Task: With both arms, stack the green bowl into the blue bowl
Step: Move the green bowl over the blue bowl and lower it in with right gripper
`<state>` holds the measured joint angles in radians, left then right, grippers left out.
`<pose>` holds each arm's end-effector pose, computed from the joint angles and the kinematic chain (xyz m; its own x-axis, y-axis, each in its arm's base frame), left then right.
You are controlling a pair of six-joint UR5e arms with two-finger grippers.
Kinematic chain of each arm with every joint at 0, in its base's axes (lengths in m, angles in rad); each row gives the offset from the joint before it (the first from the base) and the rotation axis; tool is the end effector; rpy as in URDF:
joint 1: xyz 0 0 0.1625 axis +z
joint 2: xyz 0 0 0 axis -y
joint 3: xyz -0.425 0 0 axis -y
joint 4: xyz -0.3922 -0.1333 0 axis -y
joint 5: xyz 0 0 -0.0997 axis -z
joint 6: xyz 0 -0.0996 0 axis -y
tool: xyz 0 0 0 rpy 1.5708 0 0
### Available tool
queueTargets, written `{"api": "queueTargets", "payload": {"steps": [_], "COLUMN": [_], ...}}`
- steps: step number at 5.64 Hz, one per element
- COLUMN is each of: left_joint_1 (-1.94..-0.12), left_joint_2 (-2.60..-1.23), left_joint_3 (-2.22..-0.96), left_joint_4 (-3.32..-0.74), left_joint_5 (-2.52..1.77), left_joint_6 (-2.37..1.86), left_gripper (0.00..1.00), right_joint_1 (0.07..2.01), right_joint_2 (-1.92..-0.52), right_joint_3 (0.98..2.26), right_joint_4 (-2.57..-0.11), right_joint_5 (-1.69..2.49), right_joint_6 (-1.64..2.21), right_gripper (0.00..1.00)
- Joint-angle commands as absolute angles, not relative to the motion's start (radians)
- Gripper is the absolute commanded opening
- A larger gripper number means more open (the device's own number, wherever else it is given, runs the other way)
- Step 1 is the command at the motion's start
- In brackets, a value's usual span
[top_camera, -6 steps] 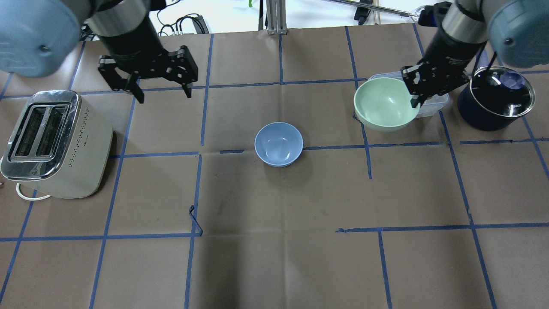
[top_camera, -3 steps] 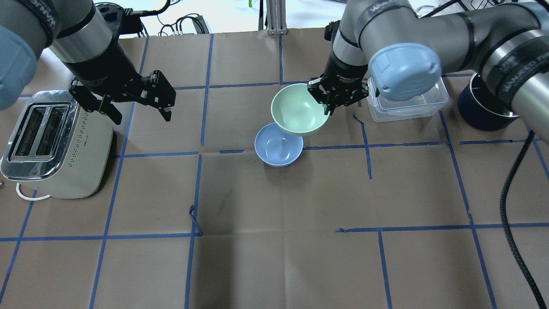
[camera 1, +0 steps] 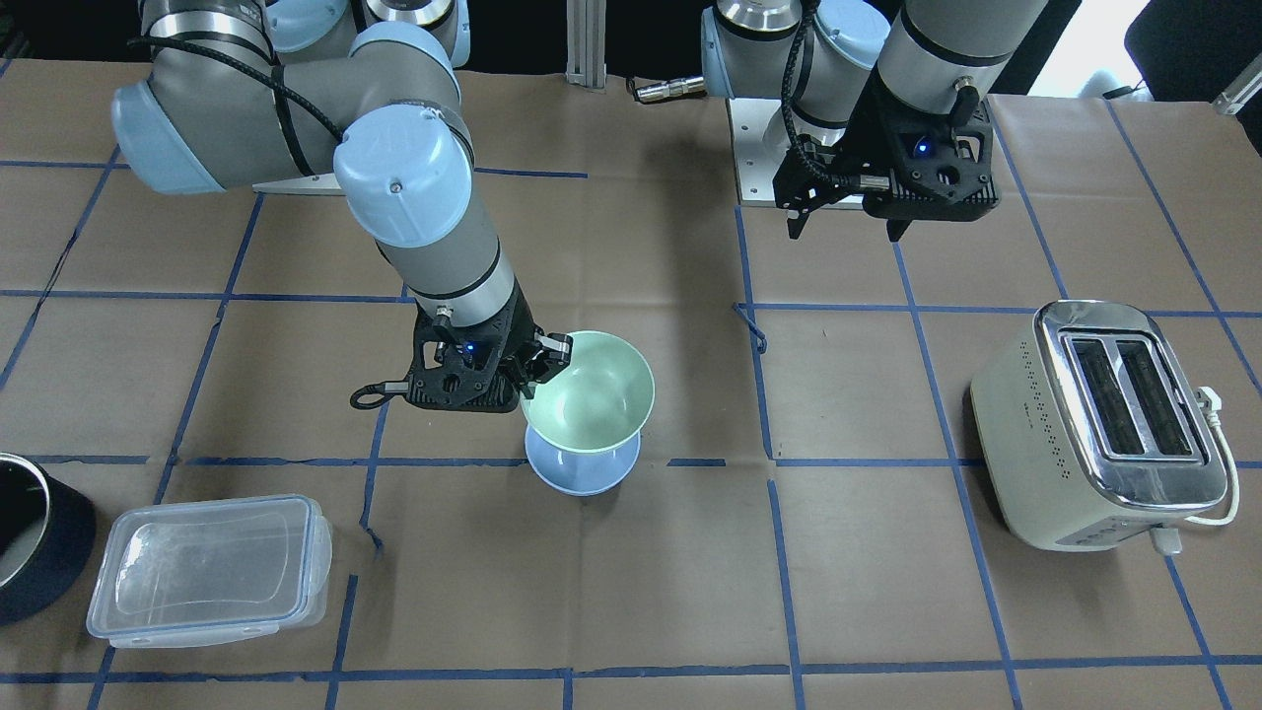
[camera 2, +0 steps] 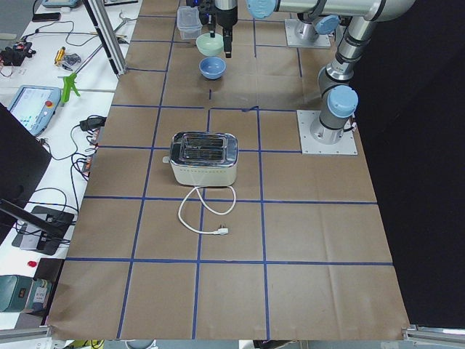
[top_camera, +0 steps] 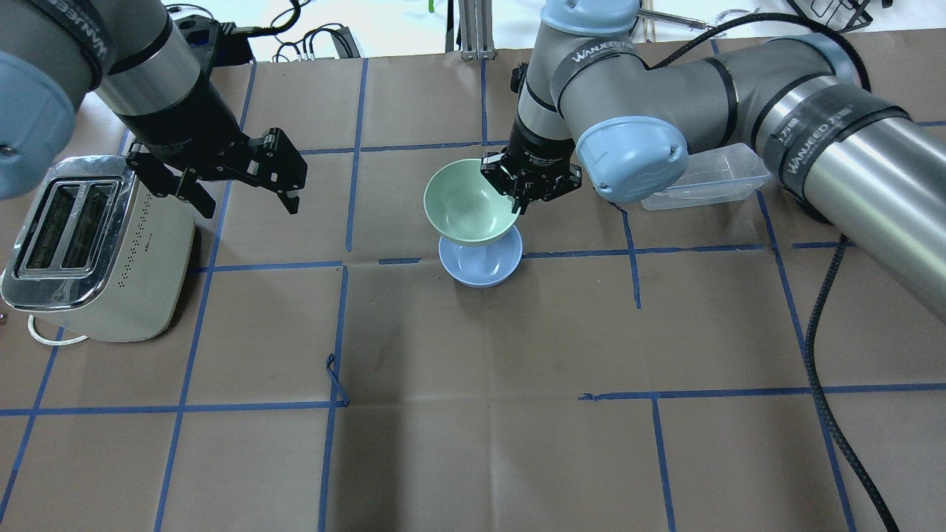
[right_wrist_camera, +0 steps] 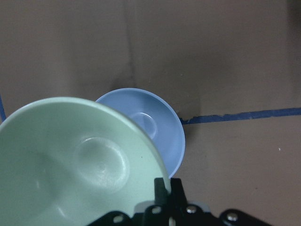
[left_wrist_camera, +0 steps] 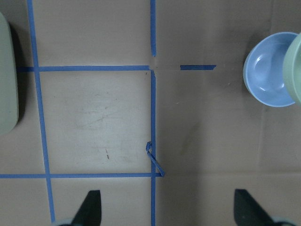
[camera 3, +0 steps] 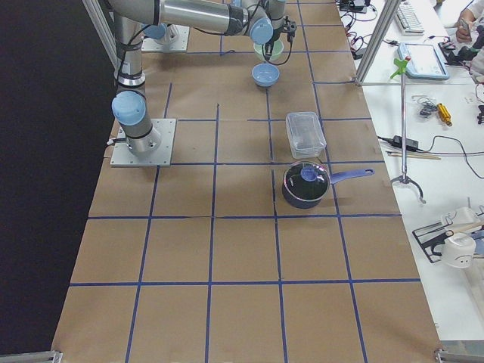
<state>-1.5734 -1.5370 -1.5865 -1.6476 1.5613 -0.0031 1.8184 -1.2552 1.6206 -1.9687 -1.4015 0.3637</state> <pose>-0.1355 -0.4711 0.4891 -1.0000 -0.0010 0.0093 -0.0005 0.9983 0.0587 0.2928 -0.5459 0.3315 -0.9790 0.1140 -0.1689 0.1105 0.9934 0.0295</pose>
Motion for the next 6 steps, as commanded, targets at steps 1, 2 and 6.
{"api": "queueTargets", "payload": {"steps": [1,2,6], "left_joint_1": [-1.574,-1.574,-1.572], "left_joint_2": [-1.537,-1.536,-1.526], "left_joint_3": [-1.586,-1.586,-1.589], "left_joint_4": [-1.647,-1.647,-1.647], "left_joint_5": [1.565,1.565,1.565], "left_joint_6": [-0.003,-0.003,-0.003], "left_gripper": [0.98,0.98,0.98], "right_joint_1": [1.819,1.818,1.818], "right_joint_2": [-1.221,-1.203,-1.181], "right_joint_3": [1.710,1.723,1.738], "right_joint_4": [-2.110,-2.124,-2.131], "right_joint_5": [-1.411,-1.414,-1.414], "right_joint_6": [0.351,0.351,0.351], "right_gripper": [0.03,0.03,0.66]}}
